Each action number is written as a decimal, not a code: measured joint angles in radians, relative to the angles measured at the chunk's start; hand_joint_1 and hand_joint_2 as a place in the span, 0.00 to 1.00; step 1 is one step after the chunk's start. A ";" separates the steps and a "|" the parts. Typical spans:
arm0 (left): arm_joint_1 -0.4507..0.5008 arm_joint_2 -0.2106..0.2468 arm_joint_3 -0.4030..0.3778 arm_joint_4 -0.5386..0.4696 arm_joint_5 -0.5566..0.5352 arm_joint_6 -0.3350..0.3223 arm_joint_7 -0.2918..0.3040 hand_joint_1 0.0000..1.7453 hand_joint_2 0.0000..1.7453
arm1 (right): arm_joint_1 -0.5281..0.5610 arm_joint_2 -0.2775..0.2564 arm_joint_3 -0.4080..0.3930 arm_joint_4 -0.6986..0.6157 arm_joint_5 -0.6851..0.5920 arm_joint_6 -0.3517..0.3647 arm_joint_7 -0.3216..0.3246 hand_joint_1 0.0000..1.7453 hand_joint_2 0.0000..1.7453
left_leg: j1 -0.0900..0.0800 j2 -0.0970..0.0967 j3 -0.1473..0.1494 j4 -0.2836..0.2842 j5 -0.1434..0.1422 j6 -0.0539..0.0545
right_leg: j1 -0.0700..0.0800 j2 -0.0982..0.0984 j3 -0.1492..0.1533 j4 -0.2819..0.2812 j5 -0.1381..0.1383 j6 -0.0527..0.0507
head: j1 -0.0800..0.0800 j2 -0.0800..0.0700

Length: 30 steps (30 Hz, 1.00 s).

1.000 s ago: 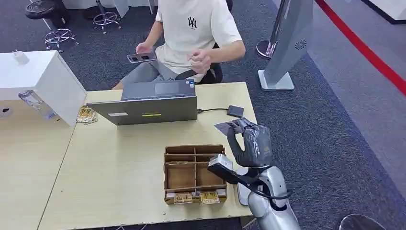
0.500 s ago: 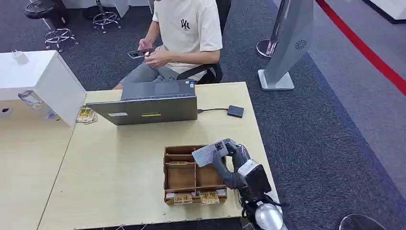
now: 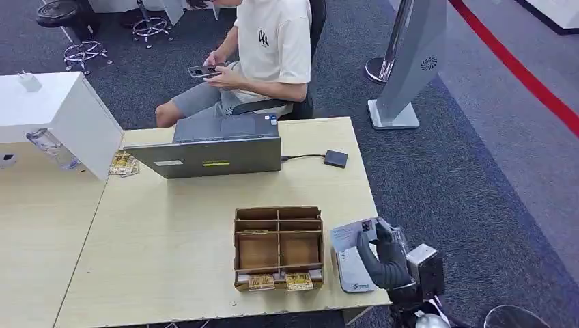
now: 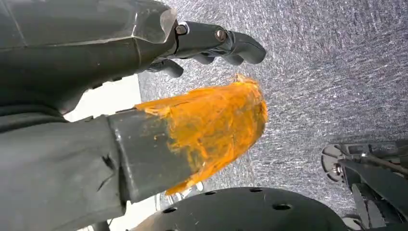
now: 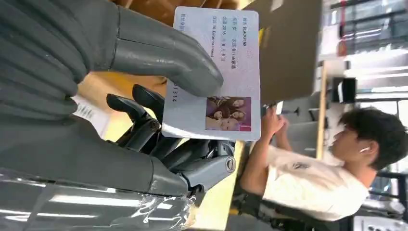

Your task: Pass the card to the sensor for recognition and then transmit it.

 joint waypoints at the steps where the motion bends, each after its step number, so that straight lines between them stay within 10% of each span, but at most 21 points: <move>1: 0.000 0.000 0.003 0.000 0.000 0.000 -0.002 0.00 0.00 | 0.005 -0.005 -0.017 0.000 0.033 -0.016 0.003 1.00 1.00 | 0.000 0.000 0.000 0.000 0.000 0.000 | 0.000 0.000 0.000 0.000 0.000 0.000 | 0.000 0.000; 12: 0.007 -0.001 0.018 0.000 -0.005 -0.003 -0.016 0.00 0.00 | 0.005 -0.015 -0.231 0.052 0.229 0.008 0.026 1.00 1.00 | 0.000 0.000 0.000 0.000 0.000 0.000 | 0.000 0.000 0.000 0.000 0.000 0.000 | 0.000 0.000; 30: 0.011 -0.010 0.038 0.000 -0.007 -0.003 -0.019 0.00 0.00 | -0.051 -0.015 -0.224 0.195 0.389 -0.036 0.043 1.00 1.00 | 0.000 0.000 -0.001 0.000 0.000 0.000 | 0.000 0.000 0.000 0.000 0.000 0.000 | 0.000 0.000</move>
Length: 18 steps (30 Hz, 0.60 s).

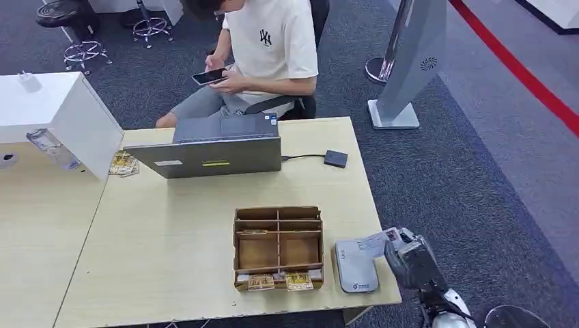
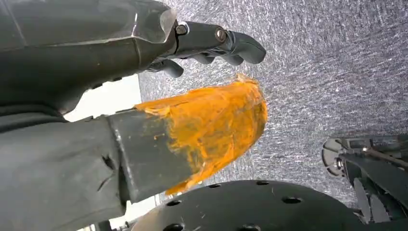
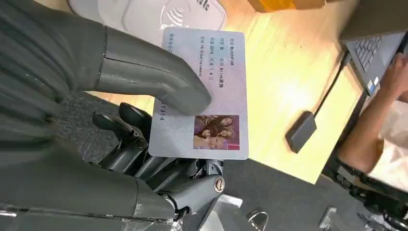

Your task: Pass the card to the sensor for recognition and then transmit it.

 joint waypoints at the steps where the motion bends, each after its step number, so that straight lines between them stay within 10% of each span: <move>1: 0.000 -0.001 0.002 0.000 0.000 0.000 0.000 0.00 0.00 | -0.001 0.000 0.005 0.003 0.008 0.000 0.002 1.00 1.00 | 0.000 0.000 0.000 0.000 0.000 0.000 | 0.000 0.000 0.000 0.000 0.000 0.000 | 0.000 0.000; 18: 0.002 -0.002 0.017 0.000 0.000 -0.008 0.000 0.00 0.00 | -0.024 -0.029 0.093 0.061 0.110 -0.003 0.053 1.00 1.00 | 0.000 0.000 0.000 0.000 0.000 0.000 | 0.000 0.000 0.000 0.000 0.000 0.000 | 0.000 0.000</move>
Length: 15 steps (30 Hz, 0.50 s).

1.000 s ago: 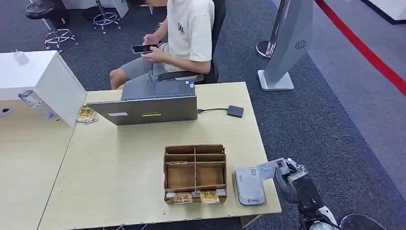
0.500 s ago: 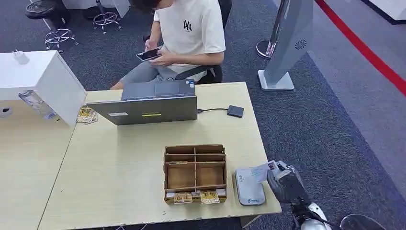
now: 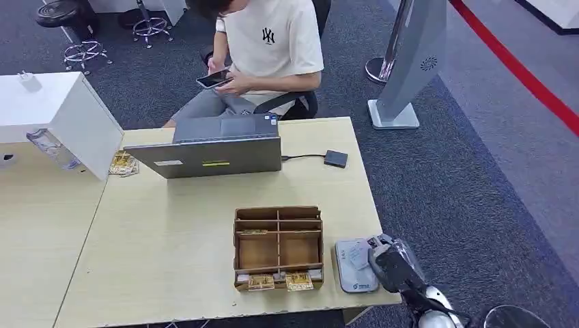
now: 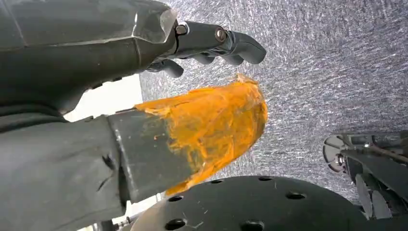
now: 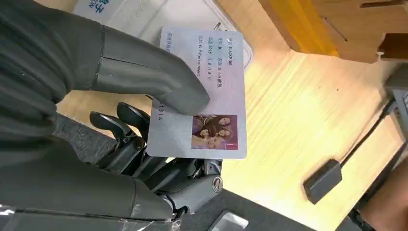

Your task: Pass the card to the sensor for recognition and then transmit it.

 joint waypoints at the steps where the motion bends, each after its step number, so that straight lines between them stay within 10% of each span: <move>1: 0.000 0.000 0.003 0.000 0.000 0.000 0.000 0.00 0.00 | -0.002 -0.002 0.005 0.003 0.002 -0.001 0.000 1.00 1.00 | 0.000 0.000 0.000 0.000 0.000 0.000 | 0.000 0.000 0.000 0.000 0.000 0.000 | 0.000 0.000; 15: 0.001 -0.004 0.012 0.000 0.001 -0.002 0.003 0.00 0.00 | -0.043 -0.022 0.050 0.065 0.099 -0.068 0.054 1.00 1.00 | 0.000 0.000 0.000 0.000 0.000 0.000 | 0.000 0.000 0.000 0.000 0.000 0.000 | 0.000 0.000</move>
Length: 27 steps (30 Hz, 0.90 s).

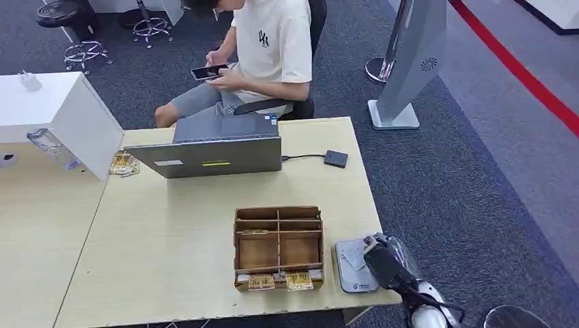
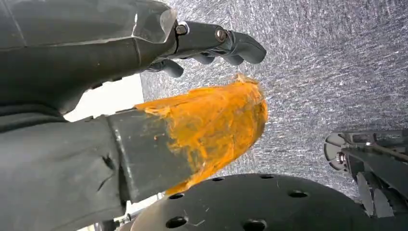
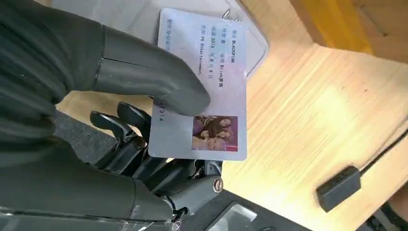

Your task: Pass the card to the sensor for recognition and then transmit it.

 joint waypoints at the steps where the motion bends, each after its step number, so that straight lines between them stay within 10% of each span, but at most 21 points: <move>1: 0.000 0.000 0.003 0.000 0.000 0.000 0.000 0.00 0.00 | -0.005 -0.002 0.005 0.010 0.015 -0.011 0.007 1.00 1.00 | 0.000 0.000 0.000 0.000 0.000 0.000 | 0.000 0.000 0.000 0.000 0.000 0.000 | 0.000 0.000; 27: 0.003 -0.011 0.047 0.000 -0.002 -0.001 0.006 0.00 0.00 | -0.127 -0.019 0.058 0.176 0.136 -0.089 0.048 1.00 1.00 | 0.000 0.000 0.010 0.000 0.001 0.001 | 0.000 0.000 0.010 -0.001 0.002 0.003 | 0.000 0.000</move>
